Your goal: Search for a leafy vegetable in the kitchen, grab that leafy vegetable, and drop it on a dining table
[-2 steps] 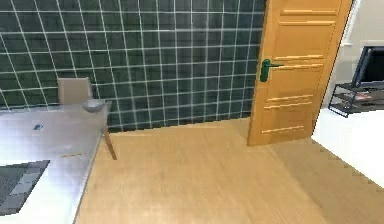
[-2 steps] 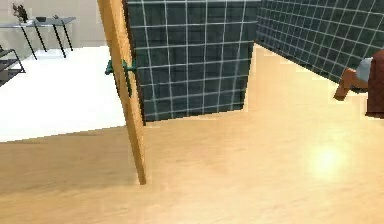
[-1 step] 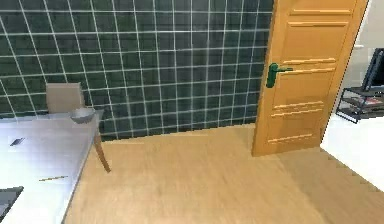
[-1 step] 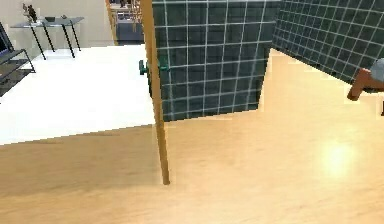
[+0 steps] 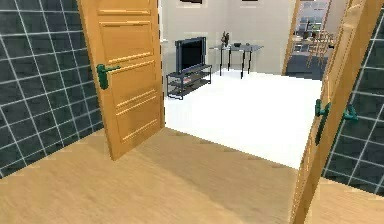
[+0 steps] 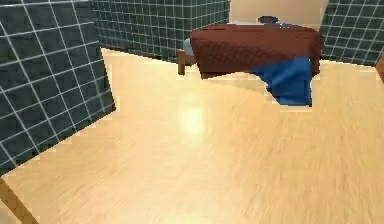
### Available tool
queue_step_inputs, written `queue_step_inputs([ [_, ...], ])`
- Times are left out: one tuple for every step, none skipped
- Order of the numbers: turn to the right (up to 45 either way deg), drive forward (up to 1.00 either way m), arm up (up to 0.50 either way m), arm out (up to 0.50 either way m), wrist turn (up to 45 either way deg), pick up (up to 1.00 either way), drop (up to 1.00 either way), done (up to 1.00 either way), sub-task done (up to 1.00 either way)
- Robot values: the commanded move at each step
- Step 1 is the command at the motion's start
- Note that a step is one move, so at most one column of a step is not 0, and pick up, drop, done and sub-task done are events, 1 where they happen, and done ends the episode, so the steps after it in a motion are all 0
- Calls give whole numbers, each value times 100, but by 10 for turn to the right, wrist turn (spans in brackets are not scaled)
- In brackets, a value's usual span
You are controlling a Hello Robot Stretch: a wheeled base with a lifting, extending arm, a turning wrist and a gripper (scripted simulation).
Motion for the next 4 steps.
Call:
queue_step_inputs([
  [300,0,0,0,0,0,0,0,0],
  [0,20,0,0,0,0,0,0,0],
  [-450,0,0,0,0,0,0,0,0],
  [0,100,0,0,0,0,0,0,0],
])
